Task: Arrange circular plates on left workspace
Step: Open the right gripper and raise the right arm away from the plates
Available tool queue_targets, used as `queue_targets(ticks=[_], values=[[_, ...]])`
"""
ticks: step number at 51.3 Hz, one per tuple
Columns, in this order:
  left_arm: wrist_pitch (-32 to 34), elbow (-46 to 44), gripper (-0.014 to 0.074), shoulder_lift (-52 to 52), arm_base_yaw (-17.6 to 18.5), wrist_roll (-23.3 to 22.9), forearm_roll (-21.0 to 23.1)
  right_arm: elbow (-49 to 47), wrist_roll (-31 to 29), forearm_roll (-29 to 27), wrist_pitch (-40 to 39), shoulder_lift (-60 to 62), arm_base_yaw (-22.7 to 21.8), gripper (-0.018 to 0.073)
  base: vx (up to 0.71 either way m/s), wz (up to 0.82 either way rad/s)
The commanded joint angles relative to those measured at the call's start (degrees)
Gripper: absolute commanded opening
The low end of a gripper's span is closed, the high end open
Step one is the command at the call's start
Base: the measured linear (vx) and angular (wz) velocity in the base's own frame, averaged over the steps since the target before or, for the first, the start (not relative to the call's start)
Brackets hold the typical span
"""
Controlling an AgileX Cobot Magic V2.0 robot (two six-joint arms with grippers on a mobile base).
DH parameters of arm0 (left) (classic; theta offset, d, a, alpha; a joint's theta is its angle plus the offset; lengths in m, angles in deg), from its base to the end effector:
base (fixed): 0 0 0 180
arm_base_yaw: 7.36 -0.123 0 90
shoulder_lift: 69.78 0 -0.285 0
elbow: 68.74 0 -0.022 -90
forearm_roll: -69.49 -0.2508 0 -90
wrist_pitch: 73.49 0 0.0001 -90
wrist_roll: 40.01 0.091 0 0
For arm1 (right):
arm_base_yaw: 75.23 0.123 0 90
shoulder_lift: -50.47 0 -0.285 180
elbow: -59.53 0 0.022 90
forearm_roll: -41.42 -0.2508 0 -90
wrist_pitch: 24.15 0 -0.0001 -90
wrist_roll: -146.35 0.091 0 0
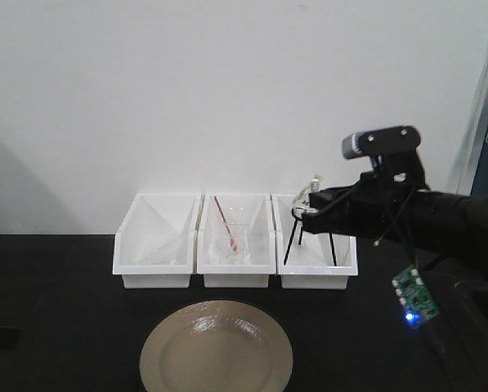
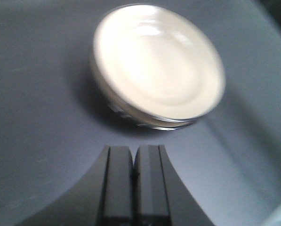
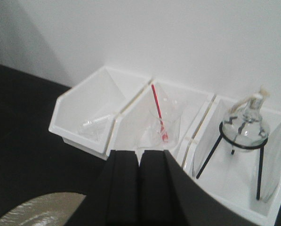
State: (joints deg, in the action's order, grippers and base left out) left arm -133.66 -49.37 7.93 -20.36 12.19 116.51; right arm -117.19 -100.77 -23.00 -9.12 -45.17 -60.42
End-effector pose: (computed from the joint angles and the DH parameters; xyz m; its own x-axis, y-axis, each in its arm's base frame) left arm 0.2363 -0.0048 0.3334 -0.6795 0.1671 -0.7144 0.4825 0.8353 -0.2636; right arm 0.3468 0.1138 0.3657 -0.2301 -0.1220 -0.9655 -0.4813 0.8766 0.0040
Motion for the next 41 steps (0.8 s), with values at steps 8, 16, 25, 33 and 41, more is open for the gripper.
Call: queue_targets(ticks=[8, 16, 25, 33, 41], values=[[11.36, 9.66, -0.0001, -16.48, 0.32, 7.21, 0.69, 6.03, 27.97, 28.29, -0.29, 17.58, -0.20, -0.0004, 0.00, 0.00], [16.22, 20.00, -0.0001, -31.05, 0.32, 11.44, 0.55, 23.37, 36.17, 39.77, -8.69, 30.70, -0.20, -0.0004, 0.00, 0.00], [18.87, 29.03, 0.0000, -41.67, 0.32, 11.44, 0.81, 38.79, 36.44, 40.30, -16.27, 42.15, -0.20, -0.0004, 0.00, 0.00], [22.97, 33.29, 0.0000, -44.53, 0.32, 11.50, 4.90, 45.56, 35.58, 40.30, -21.42, 46.35, -0.20, -0.0004, 0.00, 0.00], [21.18, 33.29, 0.0000, -44.70, 0.32, 11.45, 6.12, 46.81, 35.58, 39.85, -22.01, 46.91, -0.20, -0.0002, 0.00, 0.00]])
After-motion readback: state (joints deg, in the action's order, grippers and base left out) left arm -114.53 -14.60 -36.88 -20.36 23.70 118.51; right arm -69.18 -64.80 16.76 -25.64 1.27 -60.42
